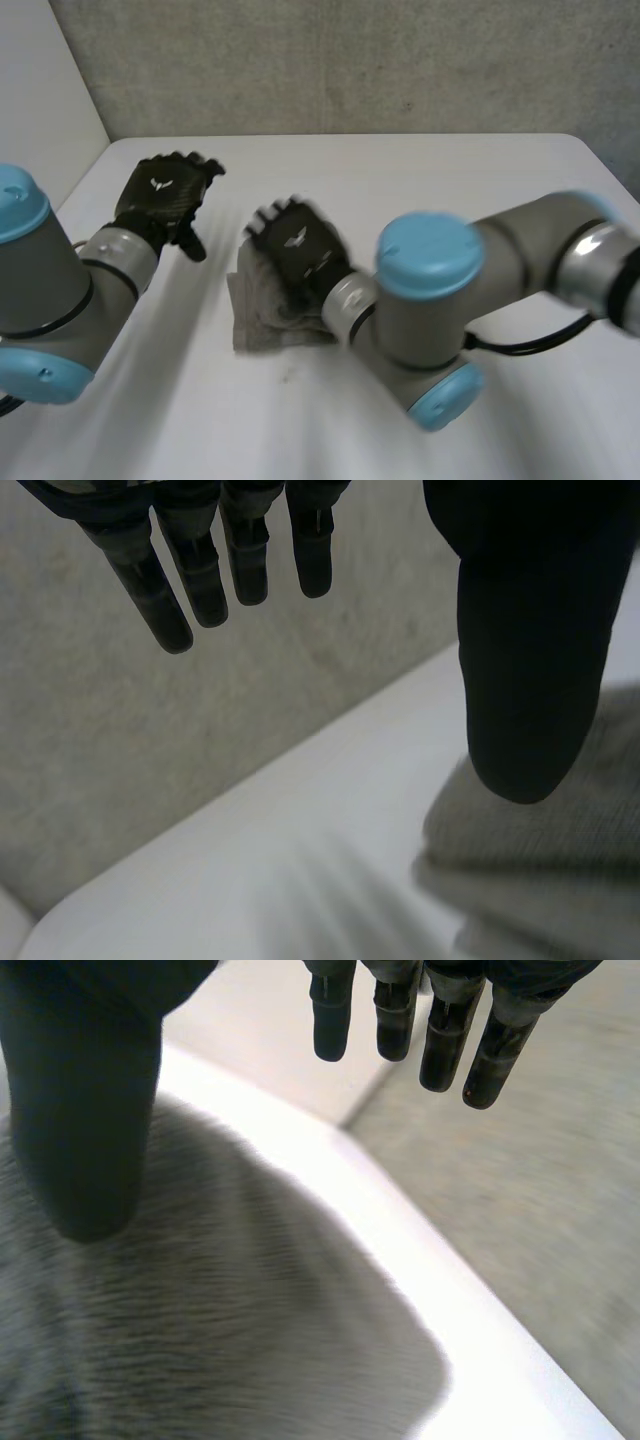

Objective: Fold the towel.

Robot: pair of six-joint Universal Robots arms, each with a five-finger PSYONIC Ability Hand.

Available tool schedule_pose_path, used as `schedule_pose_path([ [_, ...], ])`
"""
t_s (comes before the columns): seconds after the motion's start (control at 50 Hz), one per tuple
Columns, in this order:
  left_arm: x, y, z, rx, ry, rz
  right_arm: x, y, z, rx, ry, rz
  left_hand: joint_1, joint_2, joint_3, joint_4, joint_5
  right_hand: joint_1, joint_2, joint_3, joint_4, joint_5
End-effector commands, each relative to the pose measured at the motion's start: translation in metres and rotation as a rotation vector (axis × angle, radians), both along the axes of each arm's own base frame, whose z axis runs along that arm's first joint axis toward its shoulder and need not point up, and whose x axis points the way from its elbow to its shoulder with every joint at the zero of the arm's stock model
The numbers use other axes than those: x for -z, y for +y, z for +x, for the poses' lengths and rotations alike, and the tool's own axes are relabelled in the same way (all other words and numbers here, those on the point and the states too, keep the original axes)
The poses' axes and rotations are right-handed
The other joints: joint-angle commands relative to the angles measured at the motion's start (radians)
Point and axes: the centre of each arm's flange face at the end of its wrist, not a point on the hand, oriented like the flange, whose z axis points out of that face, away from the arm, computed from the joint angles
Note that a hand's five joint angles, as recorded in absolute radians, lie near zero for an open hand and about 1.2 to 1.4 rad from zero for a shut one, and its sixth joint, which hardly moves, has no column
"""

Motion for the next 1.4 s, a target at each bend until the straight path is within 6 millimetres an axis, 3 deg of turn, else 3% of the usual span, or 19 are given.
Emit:
schedule_pose_path([
  [0.02, -0.015, 0.002, -0.033, 0.082, 0.183, 0.027, -0.03, -0.029, -0.035, 0.128, -0.158, 0.234, 0.131, 0.132, 0.132, 0.132, 0.131, -0.024, -0.041, -0.03, -0.052, -0.052],
  [0.14, 0.0, 0.01, -0.058, 0.141, 0.212, 0.094, -0.015, -0.044, -0.044, 0.169, -0.131, 0.322, 0.132, 0.132, 0.132, 0.133, 0.131, -0.024, -0.041, -0.03, -0.052, -0.052],
  [0.26, 0.041, 0.012, -0.069, 0.143, 0.152, 0.217, 0.009, -0.057, -0.044, 0.195, -0.088, 0.374, 0.12, 0.12, 0.121, 0.121, 0.119, -0.024, -0.041, -0.03, -0.052, -0.052],
  [0.4, 0.079, 0.007, -0.057, 0.055, 0.065, 0.302, 0.039, -0.067, -0.036, 0.192, -0.024, 0.427, 0.082, 0.082, 0.083, 0.083, 0.081, -0.024, -0.041, -0.03, -0.052, -0.052],
  [0.54, 0.094, -0.001, -0.035, 0.014, -0.068, 0.3, 0.062, -0.071, -0.033, 0.185, 0.063, 0.437, 0.047, 0.047, 0.047, 0.048, 0.046, -0.024, -0.041, -0.03, -0.052, -0.052],
  [0.62, 0.096, -0.001, -0.03, 0.024, -0.167, 0.265, 0.062, -0.07, -0.03, 0.168, 0.114, 0.374, 0.009, 0.009, 0.009, 0.01, 0.008, -0.024, -0.041, -0.03, -0.052, -0.052],
  [0.68, 0.084, 0.002, -0.033, 0.037, -0.168, 0.232, 0.045, -0.071, -0.028, 0.16, 0.097, 0.331, -0.003, -0.003, -0.003, -0.002, -0.004, -0.024, -0.041, -0.03, -0.052, -0.052],
  [0.76, 0.026, 0.011, -0.044, 0.072, -0.079, 0.096, -0.036, -0.072, -0.038, 0.201, -0.031, 0.186, -0.032, -0.032, -0.032, -0.032, -0.033, -0.024, -0.041, -0.03, -0.052, -0.052],
  [0.78, 0.026, 0.011, -0.044, 0.072, -0.079, 0.095, -0.036, -0.072, -0.038, 0.201, -0.032, 0.186, -0.033, -0.032, -0.032, -0.032, -0.033, -0.024, -0.041, -0.03, -0.052, -0.052],
  [0.8, 0.026, 0.011, -0.044, 0.072, -0.079, 0.095, -0.055, -0.073, -0.044, 0.236, -0.07, 0.146, -0.033, -0.032, -0.032, -0.032, -0.033, -0.024, -0.041, -0.03, -0.052, -0.052],
  [0.82, -0.001, 0.013, -0.047, 0.079, -0.029, 0.038, -0.055, -0.073, -0.045, 0.236, -0.071, 0.146, -0.033, -0.032, -0.032, -0.032, -0.033, -0.024, -0.041, -0.03, -0.052, -0.052],
  [0.84, -0.021, 0.012, -0.045, 0.071, 0.011, 0.001, -0.083, -0.079, -0.06, 0.314, -0.127, 0.083, -0.038, -0.038, -0.038, -0.038, -0.039, -0.024, -0.041, -0.03, -0.052, -0.052],
  [0.86, -0.021, 0.012, -0.045, 0.071, 0.011, 0.001, -0.084, -0.079, -0.061, 0.315, -0.128, 0.082, -0.038, -0.038, -0.038, -0.038, -0.039, -0.024, -0.041, -0.03, -0.052, -0.052],
  [0.92, -0.074, 0.01, -0.029, 0.032, 0.126, -0.053, -0.134, -0.089, -0.105, 0.509, -0.212, -0.034, -0.062, -0.062, -0.061, -0.061, -0.063, -0.024, -0.041, -0.03, -0.052, -0.052],
  [0.98, -0.089, 0.007, -0.018, 0.003, 0.16, -0.056, -0.144, -0.09, -0.116, 0.552, -0.228, -0.054, -0.062, -0.062, -0.061, -0.061, -0.063, -0.024, -0.041, -0.03, -0.052, -0.052],
  [1.02, -0.12, 0.004, 0.003, -0.042, 0.233, -0.038, -0.157, -0.092, -0.133, 0.604, -0.242, -0.076, -0.062, -0.062, -0.061, -0.061, -0.063, -0.024, -0.041, -0.03, -0.052, -0.052],
  [1.08, -0.139, 0.006, 0.015, -0.03, 0.292, 0.016, -0.163, -0.091, -0.144, 0.629, -0.232, -0.076, -0.065, -0.064, -0.064, -0.064, -0.066, -0.024, -0.041, -0.03, -0.052, -0.052],
  [1.18, -0.146, 0.014, 0.018, 0.032, 0.338, 0.11, -0.166, -0.087, -0.152, 0.626, -0.205, -0.046, -0.065, -0.064, -0.064, -0.064, -0.066, -0.024, -0.041, -0.03, -0.052, -0.052],
  [1.4, -0.151, 0.012, 0.029, 0.011, 0.361, 0.095, -0.164, -0.083, -0.147, 0.561, -0.198, -0.018, -0.077, -0.076, -0.076, -0.076, -0.077, -0.024, -0.041, -0.03, -0.052, -0.052],
])
